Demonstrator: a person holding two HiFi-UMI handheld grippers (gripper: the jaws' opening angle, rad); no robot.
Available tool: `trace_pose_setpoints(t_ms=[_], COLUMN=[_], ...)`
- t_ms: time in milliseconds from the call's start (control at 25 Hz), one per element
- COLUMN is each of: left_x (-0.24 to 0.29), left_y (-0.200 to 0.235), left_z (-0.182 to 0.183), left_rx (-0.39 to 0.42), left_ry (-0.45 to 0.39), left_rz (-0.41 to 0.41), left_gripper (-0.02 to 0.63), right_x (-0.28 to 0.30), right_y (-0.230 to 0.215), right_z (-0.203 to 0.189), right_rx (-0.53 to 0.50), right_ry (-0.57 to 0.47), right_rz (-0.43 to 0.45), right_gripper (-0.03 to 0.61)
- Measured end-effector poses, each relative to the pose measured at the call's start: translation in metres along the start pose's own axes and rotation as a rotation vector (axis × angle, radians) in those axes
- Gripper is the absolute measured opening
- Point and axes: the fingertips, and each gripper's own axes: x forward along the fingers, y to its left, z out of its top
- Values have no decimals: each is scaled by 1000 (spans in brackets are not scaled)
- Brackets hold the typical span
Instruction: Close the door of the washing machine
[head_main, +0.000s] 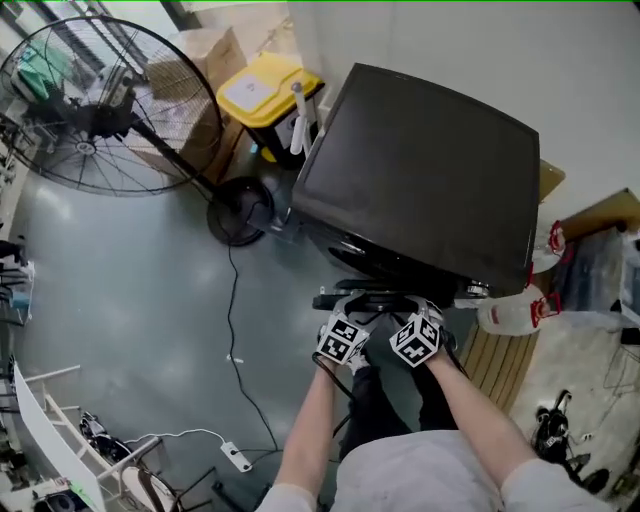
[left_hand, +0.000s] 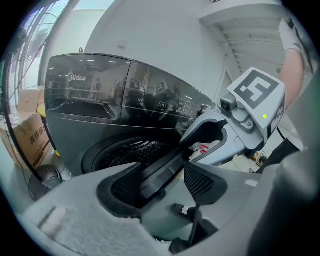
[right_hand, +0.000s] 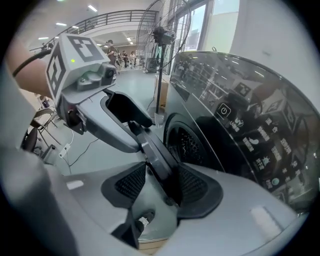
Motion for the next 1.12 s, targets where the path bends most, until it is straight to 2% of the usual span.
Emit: trace_pose_setpoints(t_ms=[120,440,600,760,920,1000,1040,1120], left_x=[2,12,12,14,14,13,12,8], left_y=[1,13,17,17,21,24,25,29], left_z=[5,18,21,24,25,23,22,26], left_rx=[-5,5,11,2,-1,0,-6,-37], left_ry=[21,51,66,61,61,56,47,15], left_rz=[-34,-52,-51,-25,16,51,68,101], left_gripper=[279,287,288,297,305,305,305,297], right_x=[1,-6,-15,-26,-26,-25,-25,-24], right_y=[-2,-24,-25,-31,-34,-37,-40,-44], right_z=[0,14,7,-3,-9,-10,-12,-15], right_rx=[30,142,301,468,645,695,708,712], right_ry=[-7,-59,-100,-146,-177,-183,-186,-190], right_rz=[-65,-237,-290,-323,-312,-305,-313,-331], right_gripper=[198,214,173,81,37,31,7,8])
